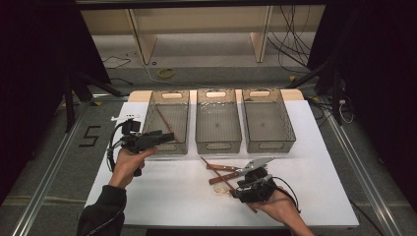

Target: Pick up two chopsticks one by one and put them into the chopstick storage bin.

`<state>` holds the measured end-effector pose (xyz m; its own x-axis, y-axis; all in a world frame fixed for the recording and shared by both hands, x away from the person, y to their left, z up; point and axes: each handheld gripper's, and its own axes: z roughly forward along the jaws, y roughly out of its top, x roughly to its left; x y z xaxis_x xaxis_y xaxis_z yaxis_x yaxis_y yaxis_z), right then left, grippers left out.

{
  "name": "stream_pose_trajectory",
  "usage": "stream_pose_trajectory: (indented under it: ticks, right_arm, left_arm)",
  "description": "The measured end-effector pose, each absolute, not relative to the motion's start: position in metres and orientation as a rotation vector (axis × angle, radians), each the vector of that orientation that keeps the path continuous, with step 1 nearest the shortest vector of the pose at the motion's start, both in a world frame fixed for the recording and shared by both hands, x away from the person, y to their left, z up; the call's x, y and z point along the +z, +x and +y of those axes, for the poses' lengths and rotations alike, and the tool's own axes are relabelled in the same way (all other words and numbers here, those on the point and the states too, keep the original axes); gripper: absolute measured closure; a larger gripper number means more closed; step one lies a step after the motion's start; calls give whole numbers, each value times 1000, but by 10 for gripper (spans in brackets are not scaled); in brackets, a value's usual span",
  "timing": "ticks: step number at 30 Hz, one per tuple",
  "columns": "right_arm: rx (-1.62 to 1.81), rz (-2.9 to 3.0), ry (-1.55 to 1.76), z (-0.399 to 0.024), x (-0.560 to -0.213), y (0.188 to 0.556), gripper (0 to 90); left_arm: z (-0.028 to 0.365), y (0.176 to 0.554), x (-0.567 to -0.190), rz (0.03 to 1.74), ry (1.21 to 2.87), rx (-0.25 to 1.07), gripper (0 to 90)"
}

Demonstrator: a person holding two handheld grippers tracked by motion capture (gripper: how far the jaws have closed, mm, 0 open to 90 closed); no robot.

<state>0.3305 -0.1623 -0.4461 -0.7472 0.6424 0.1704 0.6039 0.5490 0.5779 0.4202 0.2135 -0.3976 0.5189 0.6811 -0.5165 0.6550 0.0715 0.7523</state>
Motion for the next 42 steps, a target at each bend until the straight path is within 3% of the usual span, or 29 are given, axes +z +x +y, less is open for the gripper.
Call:
stream_pose_trajectory:
  ticks: [26,38,42]
  right_arm:
    - [806,2767,1149,-175,-464,312,673]
    - [782,2767,1172,-175,-470,314,823]
    - [807,2757,1196,-177,-470,315,837]
  left_arm:
    - [197,384,-426,1086,1660,52,211]
    - [186,382,-432,1067,1712,35,211]
    - [184,382,-433,1065,1712,25,213]
